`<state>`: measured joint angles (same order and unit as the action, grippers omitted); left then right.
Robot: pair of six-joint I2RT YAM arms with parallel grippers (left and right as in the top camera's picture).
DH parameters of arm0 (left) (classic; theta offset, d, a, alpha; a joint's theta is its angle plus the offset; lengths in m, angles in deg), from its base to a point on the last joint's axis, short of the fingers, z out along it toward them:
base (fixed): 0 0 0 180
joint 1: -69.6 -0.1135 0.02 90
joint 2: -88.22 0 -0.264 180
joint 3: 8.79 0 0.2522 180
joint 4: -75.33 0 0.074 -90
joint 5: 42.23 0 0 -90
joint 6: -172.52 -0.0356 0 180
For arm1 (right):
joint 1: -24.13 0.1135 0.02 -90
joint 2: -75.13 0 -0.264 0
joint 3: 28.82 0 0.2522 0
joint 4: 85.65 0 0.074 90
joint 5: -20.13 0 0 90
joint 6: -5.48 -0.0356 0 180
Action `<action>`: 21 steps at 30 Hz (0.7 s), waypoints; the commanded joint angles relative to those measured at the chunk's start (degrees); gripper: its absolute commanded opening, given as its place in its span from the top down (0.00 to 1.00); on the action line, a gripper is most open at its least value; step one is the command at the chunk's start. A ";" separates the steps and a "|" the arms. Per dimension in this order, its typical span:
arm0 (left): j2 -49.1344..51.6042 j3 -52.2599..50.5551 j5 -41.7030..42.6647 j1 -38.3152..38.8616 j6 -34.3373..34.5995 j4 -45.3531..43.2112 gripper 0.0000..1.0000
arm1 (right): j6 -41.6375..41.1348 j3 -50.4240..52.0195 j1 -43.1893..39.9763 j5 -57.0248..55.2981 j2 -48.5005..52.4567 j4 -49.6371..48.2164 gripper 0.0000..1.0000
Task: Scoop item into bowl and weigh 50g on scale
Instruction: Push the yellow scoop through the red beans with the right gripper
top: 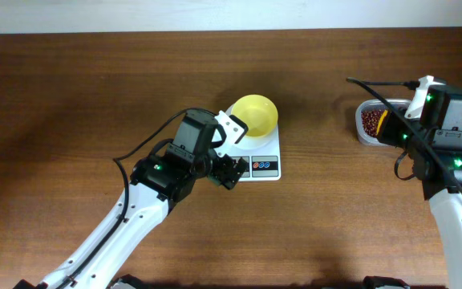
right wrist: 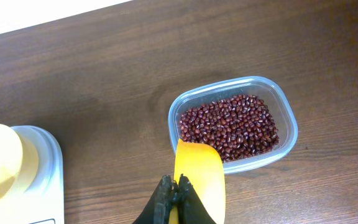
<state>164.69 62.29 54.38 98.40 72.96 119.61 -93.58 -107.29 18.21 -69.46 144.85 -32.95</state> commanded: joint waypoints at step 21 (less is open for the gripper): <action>-1.27 0.04 0.61 -0.20 1.11 1.25 0.01 | 13.42 -13.77 -10.34 3.54 17.59 2.80 0.96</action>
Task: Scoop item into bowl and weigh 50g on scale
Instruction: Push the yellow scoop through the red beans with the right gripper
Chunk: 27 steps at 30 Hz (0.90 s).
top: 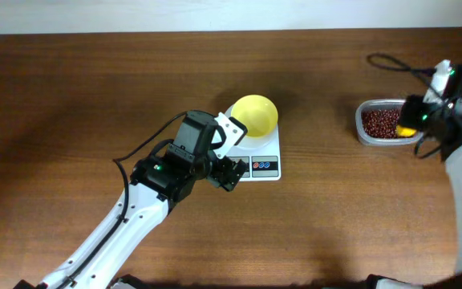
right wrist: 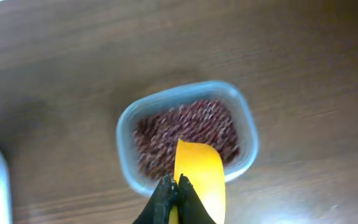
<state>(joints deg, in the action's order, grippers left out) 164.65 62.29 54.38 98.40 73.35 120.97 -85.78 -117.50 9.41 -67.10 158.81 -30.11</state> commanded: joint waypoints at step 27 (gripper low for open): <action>-1.22 0.04 0.61 -0.20 0.72 -0.11 0.01 | 7.87 -4.02 -2.64 8.50 19.04 -1.86 0.96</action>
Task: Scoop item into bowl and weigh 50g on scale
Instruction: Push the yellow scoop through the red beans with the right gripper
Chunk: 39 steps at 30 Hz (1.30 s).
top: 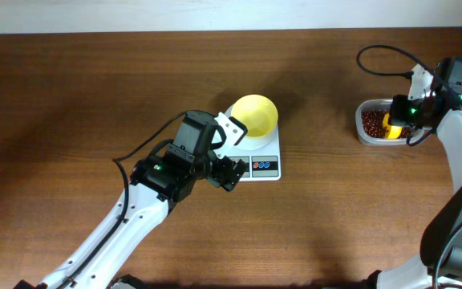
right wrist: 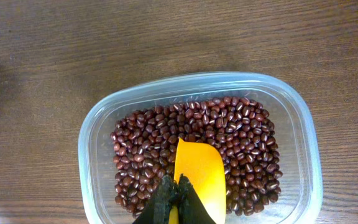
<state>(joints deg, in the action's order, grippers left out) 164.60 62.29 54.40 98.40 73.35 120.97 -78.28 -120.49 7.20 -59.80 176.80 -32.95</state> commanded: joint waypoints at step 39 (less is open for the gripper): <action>-1.18 0.04 0.59 -0.20 0.72 -0.11 0.01 | -3.87 -0.74 -0.28 9.70 3.93 1.16 0.96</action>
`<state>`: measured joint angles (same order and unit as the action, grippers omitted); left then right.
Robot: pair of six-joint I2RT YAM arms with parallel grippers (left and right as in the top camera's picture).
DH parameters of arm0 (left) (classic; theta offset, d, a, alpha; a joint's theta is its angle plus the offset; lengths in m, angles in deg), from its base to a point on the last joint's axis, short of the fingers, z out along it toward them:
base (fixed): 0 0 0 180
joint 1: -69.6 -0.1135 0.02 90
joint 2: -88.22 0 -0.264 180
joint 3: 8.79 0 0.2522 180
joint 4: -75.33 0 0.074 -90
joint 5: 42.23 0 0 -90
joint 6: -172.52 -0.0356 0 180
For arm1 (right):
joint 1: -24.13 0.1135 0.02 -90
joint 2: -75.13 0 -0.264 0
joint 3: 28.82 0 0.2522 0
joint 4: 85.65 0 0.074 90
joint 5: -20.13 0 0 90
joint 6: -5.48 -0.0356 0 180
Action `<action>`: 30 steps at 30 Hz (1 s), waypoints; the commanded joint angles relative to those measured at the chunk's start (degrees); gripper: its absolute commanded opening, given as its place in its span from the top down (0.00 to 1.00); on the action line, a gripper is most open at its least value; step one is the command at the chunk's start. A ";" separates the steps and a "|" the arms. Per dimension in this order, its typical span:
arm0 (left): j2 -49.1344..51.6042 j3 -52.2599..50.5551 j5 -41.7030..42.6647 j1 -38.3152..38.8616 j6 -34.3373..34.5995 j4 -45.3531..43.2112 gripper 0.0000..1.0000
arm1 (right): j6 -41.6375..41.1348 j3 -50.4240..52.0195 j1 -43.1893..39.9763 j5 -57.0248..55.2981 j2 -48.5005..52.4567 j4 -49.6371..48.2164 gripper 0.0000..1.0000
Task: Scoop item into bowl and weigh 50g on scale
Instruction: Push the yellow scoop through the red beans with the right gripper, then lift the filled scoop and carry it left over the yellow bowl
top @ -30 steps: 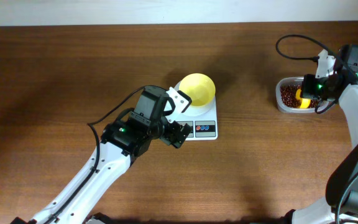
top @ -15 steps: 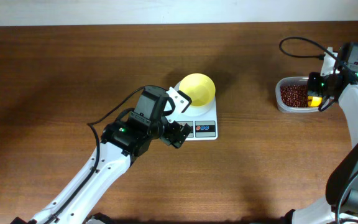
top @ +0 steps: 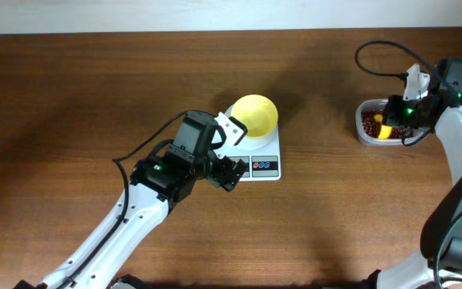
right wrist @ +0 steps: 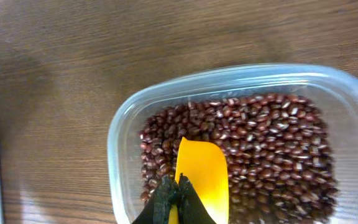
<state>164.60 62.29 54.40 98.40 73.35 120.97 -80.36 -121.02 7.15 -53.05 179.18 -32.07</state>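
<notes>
A clear tub [right wrist: 124, 122] [top: 366, 136] full of red beans [right wrist: 272, 149] stands at the table's right. My right gripper [right wrist: 178, 182] [top: 393, 120] is shut on a yellow scoop [right wrist: 202, 180], whose empty blade lies over the beans near the tub's left wall. The yellow bowl [top: 254, 114] sits empty on the white scale [top: 265, 164] at mid table. My left gripper [top: 233, 172] rests beside the scale's left front corner; its jaw state does not show.
A black cable [top: 375, 56] loops over the table behind the tub. The scale's edge shows at the far left of the right wrist view. Bare wood lies between scale and tub.
My right gripper has shifted the scoop toward the tub's left side, and the tub fills more of the wrist view. The scoop blade is still empty. The left arm has not moved.
My right gripper held the yellow scoop just in front of the bean tub. Then it hung over the tub's near edge, then over the beans in the middle. Now the blade lies close over the beans at the tub's left. Bowl, scale and left arm stayed put.
</notes>
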 commanded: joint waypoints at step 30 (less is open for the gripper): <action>-1.18 0.04 0.59 -0.20 0.72 -0.11 0.01 | -6.38 -0.24 -16.44 28.57 1.55 -1.77 0.96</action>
<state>164.60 62.29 54.40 98.40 73.35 120.97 -86.48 -121.02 -8.95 -27.22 180.21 -33.58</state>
